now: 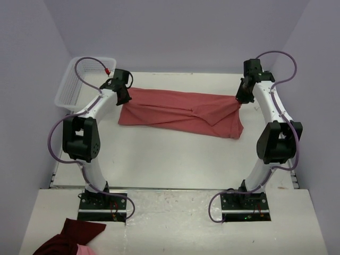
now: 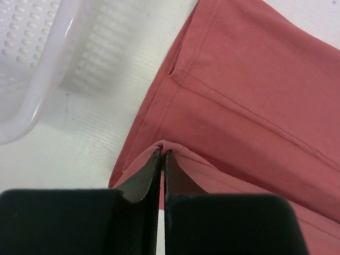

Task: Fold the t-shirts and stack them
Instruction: Fold the other side of the tshirt into a rectangle

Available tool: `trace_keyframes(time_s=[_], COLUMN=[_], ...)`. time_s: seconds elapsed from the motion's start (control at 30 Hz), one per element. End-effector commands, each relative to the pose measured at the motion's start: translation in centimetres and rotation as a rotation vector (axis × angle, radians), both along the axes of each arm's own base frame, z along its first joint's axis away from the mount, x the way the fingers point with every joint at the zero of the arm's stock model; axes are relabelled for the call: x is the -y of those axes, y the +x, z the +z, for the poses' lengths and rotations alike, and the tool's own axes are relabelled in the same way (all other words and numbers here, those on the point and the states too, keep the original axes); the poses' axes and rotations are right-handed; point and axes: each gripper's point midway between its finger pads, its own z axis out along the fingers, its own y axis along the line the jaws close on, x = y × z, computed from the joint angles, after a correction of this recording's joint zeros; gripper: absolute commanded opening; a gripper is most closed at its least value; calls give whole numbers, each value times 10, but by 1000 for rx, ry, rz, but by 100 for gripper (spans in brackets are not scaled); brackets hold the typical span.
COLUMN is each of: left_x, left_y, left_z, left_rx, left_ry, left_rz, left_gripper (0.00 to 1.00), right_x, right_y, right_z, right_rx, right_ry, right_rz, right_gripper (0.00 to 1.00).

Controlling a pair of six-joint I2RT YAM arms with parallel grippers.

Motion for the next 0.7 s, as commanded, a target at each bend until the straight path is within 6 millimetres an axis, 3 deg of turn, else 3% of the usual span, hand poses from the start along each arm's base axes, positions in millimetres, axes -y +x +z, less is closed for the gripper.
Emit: trace_keyframes(time_s=[0.0,0.27,0.47,0.67], left_x=[-16,-14,-9,-8], left_y=[11,23,43,63], left_z=[2,-25,-28,-28], left_rx=[-1,-38,-34,-31], left_ry=[44,31,17,11], left_rz=[17,15,3,-3], left_gripper=[0,0,0,0], right_x=[-1,-3,-2,-4], right_y=[12,26,41,63], right_z=[15,0,-15,-15], right_rx=[39,9,-18,-10], right_ry=[2,10,1,7], right_rz=[20,33,45,66], right_gripper=[0,0,0,0])
